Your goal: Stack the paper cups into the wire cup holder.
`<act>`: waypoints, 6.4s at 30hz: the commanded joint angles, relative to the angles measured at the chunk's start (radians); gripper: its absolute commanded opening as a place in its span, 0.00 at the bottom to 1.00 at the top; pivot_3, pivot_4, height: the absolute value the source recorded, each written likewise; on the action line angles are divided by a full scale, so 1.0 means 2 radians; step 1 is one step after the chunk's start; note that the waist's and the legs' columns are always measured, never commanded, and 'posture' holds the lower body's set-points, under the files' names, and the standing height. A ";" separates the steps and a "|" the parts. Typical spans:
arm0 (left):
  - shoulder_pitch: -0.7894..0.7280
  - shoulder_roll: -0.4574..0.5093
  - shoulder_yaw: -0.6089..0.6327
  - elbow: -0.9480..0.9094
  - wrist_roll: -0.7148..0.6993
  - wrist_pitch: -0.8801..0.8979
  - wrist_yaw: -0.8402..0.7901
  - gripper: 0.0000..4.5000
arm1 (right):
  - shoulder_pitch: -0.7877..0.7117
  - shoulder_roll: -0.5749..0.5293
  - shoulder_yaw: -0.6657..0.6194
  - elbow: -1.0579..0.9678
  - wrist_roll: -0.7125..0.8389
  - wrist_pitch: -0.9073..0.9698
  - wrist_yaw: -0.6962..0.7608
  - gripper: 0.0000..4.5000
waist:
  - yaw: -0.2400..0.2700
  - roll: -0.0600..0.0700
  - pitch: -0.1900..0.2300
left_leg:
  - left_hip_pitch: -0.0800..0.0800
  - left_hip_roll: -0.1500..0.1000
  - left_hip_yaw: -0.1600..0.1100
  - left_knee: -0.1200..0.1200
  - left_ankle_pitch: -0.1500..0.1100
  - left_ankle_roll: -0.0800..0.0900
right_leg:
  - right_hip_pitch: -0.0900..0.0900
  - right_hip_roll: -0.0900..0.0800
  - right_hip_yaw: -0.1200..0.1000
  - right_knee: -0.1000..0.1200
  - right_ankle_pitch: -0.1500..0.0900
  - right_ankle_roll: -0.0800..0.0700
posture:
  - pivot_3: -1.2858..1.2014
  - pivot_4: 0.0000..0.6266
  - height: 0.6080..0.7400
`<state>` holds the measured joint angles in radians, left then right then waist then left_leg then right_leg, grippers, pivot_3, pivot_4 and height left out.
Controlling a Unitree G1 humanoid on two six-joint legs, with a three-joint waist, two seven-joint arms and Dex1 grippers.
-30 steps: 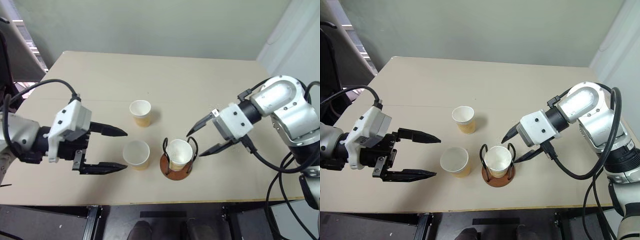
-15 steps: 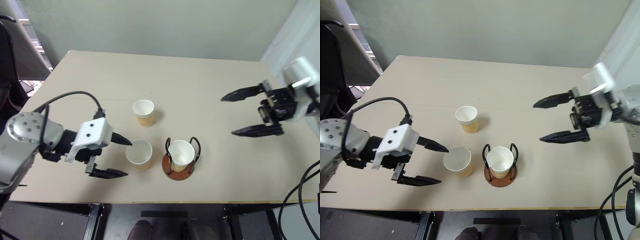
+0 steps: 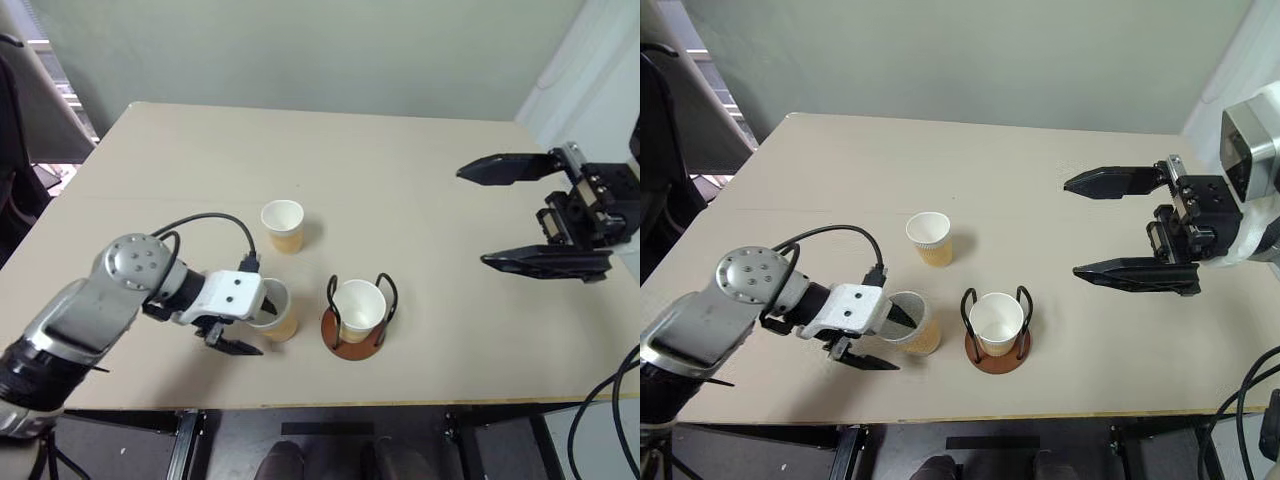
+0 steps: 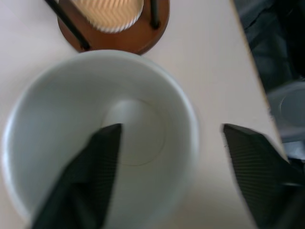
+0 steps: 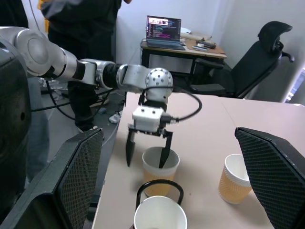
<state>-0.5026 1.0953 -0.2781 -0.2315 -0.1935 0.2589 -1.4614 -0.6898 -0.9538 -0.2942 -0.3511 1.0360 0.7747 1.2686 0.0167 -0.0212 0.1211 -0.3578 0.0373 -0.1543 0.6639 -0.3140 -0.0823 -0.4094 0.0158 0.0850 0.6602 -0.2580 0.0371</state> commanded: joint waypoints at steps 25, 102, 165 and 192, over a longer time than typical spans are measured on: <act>-0.376 -0.178 0.067 0.211 -0.118 -0.009 -0.070 0.01 | 0.035 -0.049 -0.032 -0.017 0.006 -0.024 -0.010 1.00 | 0.015 0.003 -0.002 | -0.003 -0.002 0.000 0.002 -0.001 0.002 | 0.001 -0.001 0.000 -0.003 0.001 0.003 | 0.52 0.24 1.00; -0.374 -0.187 -0.077 0.517 0.031 -0.247 -0.021 0.98 | 0.193 -0.137 -0.122 -0.034 -0.079 -0.082 0.009 1.00 | 0.024 0.004 -0.002 | -0.005 -0.003 0.006 0.010 -0.005 0.010 | 0.003 -0.002 0.002 -0.008 0.003 0.014 | 0.52 0.24 1.00; -0.471 -0.133 -0.339 0.252 -0.264 -0.261 -0.077 0.01 | 0.311 -0.138 -0.300 -0.094 -0.079 -0.008 0.031 1.00 | 0.019 0.005 -0.002 | -0.003 -0.005 0.012 0.018 -0.008 0.016 | 0.006 -0.003 0.013 -0.008 0.004 0.019 | 0.52 0.24 1.00; -0.470 -0.149 -0.331 0.255 -0.253 -0.250 -0.077 0.88 | 0.303 -0.135 -0.268 -0.091 -0.081 -0.028 0.017 1.00 | 0.019 0.005 -0.002 | -0.004 -0.004 0.012 0.017 -0.009 0.016 | 0.005 -0.003 0.013 -0.008 0.004 0.019 | 0.52 0.24 1.00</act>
<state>-1.4247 0.8020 -0.9894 0.2838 -0.7070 -0.2518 -1.5832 -0.0662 -1.2213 -0.8295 -0.5361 0.8697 0.7394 1.3114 0.0555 -0.0113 0.1179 -0.3665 0.0288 -0.1309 0.6988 -0.3314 -0.0495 -0.4001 0.0096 0.1115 0.6437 -0.2499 0.0744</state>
